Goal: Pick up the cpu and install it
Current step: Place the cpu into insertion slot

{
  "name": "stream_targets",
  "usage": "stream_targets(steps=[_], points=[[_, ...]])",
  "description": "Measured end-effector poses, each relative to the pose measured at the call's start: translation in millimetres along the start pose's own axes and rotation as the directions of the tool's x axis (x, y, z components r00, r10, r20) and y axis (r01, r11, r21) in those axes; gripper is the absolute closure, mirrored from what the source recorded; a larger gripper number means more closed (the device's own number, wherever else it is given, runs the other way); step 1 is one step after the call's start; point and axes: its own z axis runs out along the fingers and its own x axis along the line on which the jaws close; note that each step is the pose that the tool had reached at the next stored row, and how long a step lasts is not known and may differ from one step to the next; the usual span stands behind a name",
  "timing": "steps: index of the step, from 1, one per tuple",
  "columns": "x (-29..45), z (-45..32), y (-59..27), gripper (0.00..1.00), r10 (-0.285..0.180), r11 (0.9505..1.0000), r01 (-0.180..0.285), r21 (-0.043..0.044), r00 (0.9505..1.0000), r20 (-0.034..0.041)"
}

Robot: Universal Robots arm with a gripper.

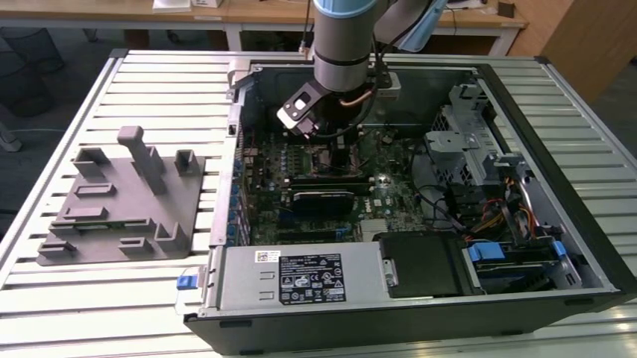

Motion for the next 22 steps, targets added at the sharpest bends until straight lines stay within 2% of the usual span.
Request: stream_targets(steps=[18,22], points=[[2.0,-2.8,0.0,0.40,0.000,1.0000,0.000,0.0001,1.0000,-0.0004],[2.0,-6.3,0.2,0.40,0.000,1.0000,0.000,0.0000,1.0000,-0.0004]])
